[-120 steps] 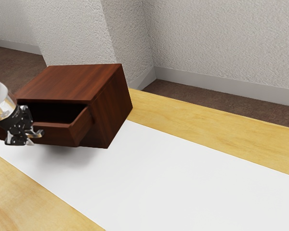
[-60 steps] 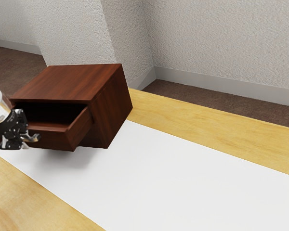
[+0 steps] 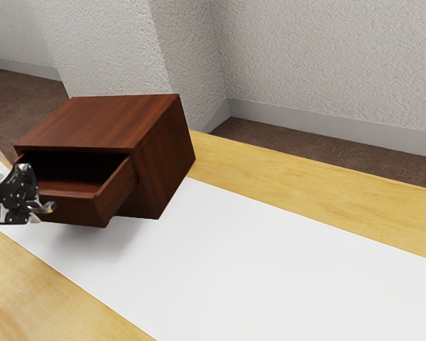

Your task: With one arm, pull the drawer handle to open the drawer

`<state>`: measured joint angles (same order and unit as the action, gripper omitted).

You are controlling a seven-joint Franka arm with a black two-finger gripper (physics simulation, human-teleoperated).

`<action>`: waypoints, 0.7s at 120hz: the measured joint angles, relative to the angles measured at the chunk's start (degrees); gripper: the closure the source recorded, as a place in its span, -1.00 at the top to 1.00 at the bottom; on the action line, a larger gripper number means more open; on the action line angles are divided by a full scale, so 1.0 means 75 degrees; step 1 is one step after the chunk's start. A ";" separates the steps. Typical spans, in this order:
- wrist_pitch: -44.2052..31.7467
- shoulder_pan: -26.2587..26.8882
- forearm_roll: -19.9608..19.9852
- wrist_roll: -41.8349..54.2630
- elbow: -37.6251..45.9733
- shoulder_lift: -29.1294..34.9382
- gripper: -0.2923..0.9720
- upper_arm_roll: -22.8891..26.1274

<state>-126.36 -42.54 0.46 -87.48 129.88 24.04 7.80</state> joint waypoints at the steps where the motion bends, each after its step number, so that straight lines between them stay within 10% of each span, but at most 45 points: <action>1: 0.0000 0.0000 0.0000 0.0000 0.0006 0.0004 -0.41 0.0001; 84: 0.0005 -0.0120 -0.0016 0.0009 0.0373 0.0394 -0.44 -0.0009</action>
<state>-126.32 -43.44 0.34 -87.42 132.68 27.00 7.73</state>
